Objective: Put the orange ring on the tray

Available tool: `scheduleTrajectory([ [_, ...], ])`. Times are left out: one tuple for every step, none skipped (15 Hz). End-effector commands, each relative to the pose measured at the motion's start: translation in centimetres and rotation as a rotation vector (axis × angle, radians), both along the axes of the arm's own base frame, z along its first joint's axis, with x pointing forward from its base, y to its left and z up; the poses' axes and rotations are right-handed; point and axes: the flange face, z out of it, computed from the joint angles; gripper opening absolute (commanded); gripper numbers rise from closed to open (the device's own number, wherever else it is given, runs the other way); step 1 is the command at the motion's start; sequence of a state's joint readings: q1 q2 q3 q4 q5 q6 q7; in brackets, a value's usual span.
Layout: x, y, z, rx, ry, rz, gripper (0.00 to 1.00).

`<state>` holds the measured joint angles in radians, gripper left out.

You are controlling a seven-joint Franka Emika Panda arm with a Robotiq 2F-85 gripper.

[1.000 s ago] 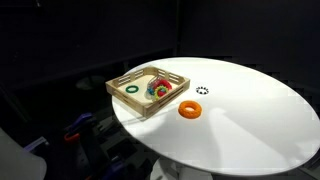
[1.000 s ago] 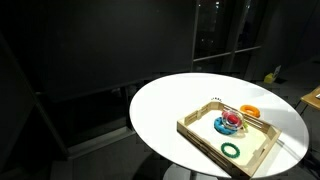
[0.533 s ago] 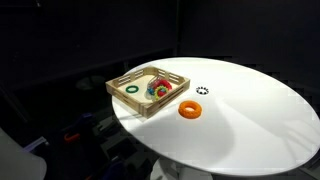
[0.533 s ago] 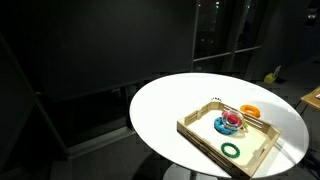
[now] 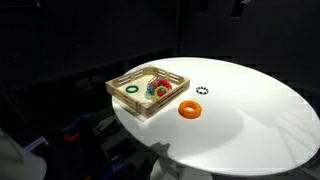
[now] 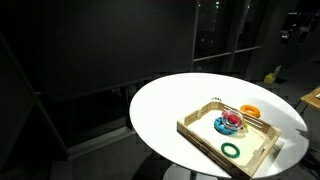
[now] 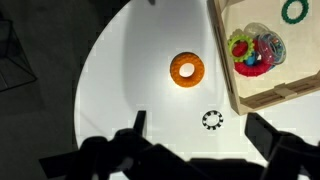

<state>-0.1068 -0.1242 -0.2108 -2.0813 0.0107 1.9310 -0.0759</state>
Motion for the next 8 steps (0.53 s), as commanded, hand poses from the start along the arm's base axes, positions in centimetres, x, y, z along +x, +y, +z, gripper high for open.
scheduleTrajectory([
  [0.9, 0.3, -2.5, -0.007, -0.02, -0.029, 1.0],
  [1.1, 0.4, -3.3, -0.011, -0.021, -0.03, 1.0],
  [1.3, 0.5, -4.2, -0.011, -0.018, -0.032, 1.0],
  [1.5, 0.7, -4.9, -0.014, -0.015, -0.033, 1.0],
  [1.7, 0.8, -5.7, -0.02, -0.011, -0.038, 1.0],
  [1.8, 0.9, -6.3, -0.021, -0.006, -0.04, 1.0],
  [1.9, 0.9, -6.9, -0.024, 0.001, -0.045, 1.0],
  [2.0, 1.0, -7.3, -0.028, 0.014, -0.047, 1.0],
])
